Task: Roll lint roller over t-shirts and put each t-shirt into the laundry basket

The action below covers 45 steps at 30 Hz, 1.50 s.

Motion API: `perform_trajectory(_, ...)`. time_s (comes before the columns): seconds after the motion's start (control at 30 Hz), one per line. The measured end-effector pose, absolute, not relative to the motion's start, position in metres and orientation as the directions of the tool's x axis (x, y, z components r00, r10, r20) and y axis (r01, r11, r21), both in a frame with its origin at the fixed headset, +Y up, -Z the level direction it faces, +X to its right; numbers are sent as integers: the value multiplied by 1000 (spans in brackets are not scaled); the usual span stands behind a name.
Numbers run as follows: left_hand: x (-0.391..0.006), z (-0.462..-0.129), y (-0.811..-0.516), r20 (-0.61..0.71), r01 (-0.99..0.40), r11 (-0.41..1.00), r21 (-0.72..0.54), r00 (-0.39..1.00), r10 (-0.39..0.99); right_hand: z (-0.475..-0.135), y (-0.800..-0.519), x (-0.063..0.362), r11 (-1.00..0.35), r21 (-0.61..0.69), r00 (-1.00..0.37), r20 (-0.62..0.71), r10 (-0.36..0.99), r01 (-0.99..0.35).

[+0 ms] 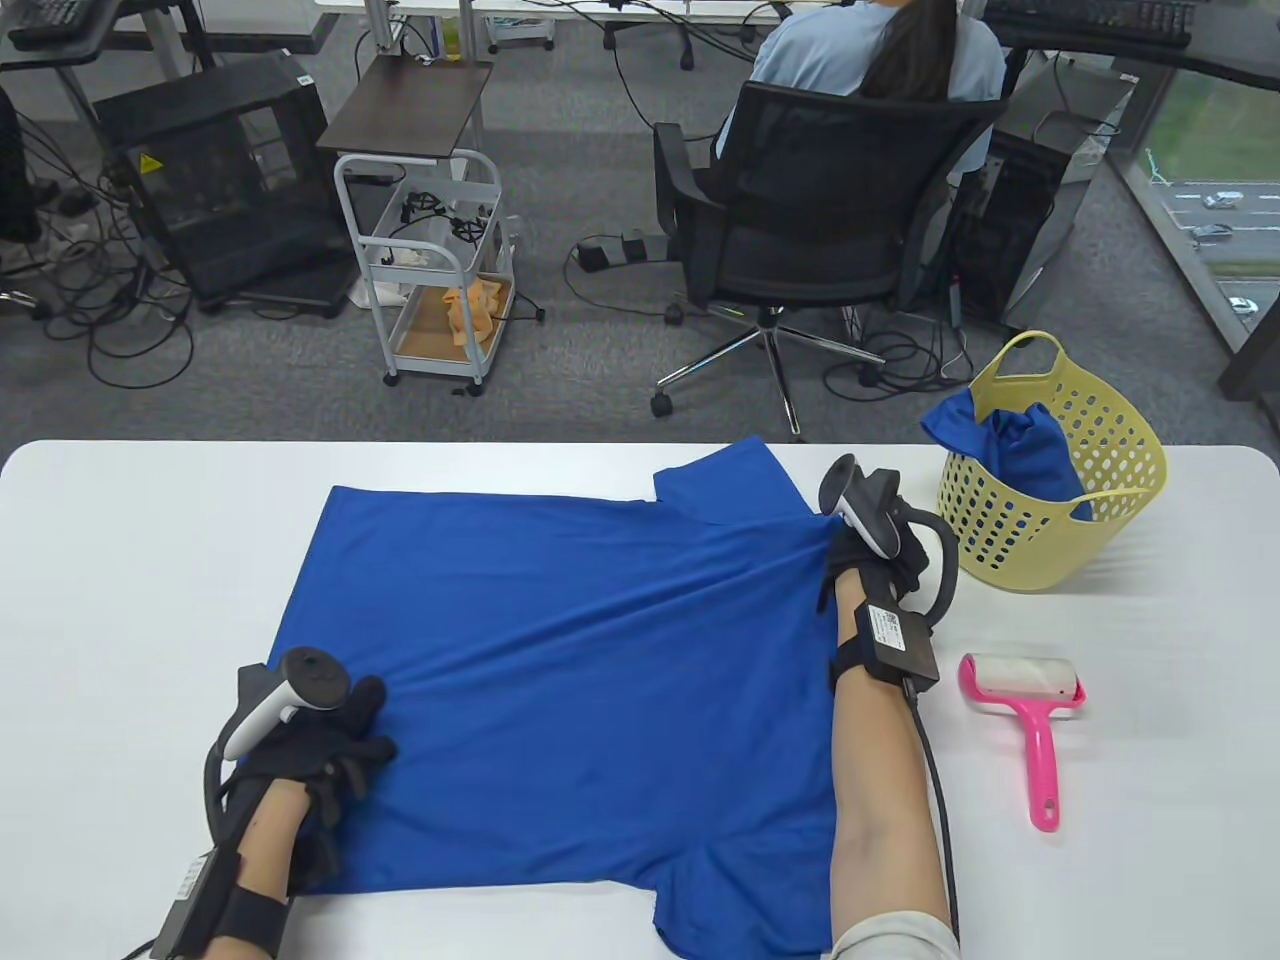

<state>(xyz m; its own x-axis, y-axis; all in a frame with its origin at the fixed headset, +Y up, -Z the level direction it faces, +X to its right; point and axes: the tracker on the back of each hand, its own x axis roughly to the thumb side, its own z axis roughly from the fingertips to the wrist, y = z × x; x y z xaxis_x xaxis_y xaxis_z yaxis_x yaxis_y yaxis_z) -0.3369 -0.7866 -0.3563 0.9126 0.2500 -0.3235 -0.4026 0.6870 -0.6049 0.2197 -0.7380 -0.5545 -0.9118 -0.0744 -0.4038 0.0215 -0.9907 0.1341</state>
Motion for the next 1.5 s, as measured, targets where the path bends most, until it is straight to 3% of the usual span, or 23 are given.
perform_trajectory(0.1,-336,-356,-787,-323,-400,685,-608,914,247,-528,-713,225,-997,73,-917,-399,-13,-18)
perform_trajectory(0.2,-336,-356,-787,-322,-400,686,-608,914,247,-477,-681,243,-999,25,-895,-445,32,-48)
perform_trajectory(0.3,-336,-357,-787,-319,-396,687,-610,916,244,-421,-672,271,-991,83,-839,-543,40,-101)
perform_trajectory(0.47,-336,-357,-787,-314,-390,689,-611,918,241,-366,-713,323,-952,234,-705,-709,-29,-196)
perform_trajectory(0.57,-337,-356,-789,-315,-401,691,-602,914,256,-352,-747,341,-920,189,-663,-742,95,-343)
perform_trajectory(0.63,-336,-356,-789,-316,-405,688,-603,912,260,-351,-761,343,-915,164,-685,-714,147,-368)
perform_trajectory(0.7,-336,-356,-789,-311,-396,688,-609,916,252,-352,-764,340,-951,149,-727,-679,100,-269)
perform_trajectory(0.77,-336,-355,-789,-307,-393,692,-605,917,253,-354,-765,342,-951,218,-766,-642,29,-219)
perform_trajectory(0.87,-336,-355,-790,-308,-398,692,-602,916,258,-350,-756,343,-952,171,-771,-630,93,-255)
perform_trajectory(1.0,-336,-355,-789,-313,-399,687,-607,915,255,-341,-713,317,-959,40,-835,-503,225,-282)
perform_trajectory(1.1,-336,-355,-790,-317,-403,685,-607,913,256,-329,-679,276,-919,137,-863,-417,286,-371)
perform_trajectory(1.23,-336,-354,-790,-333,-413,679,-607,908,254,-308,-645,209,-916,257,-942,-215,257,-309)
perform_trajectory(1.33,-336,-354,-789,-340,-410,677,-611,909,243,-292,-645,159,-913,348,-977,-100,188,-211)
perform_trajectory(1.5,-336,-353,-789,-353,-418,666,-618,904,241,-285,-683,113,-854,512,-995,-38,91,-97)
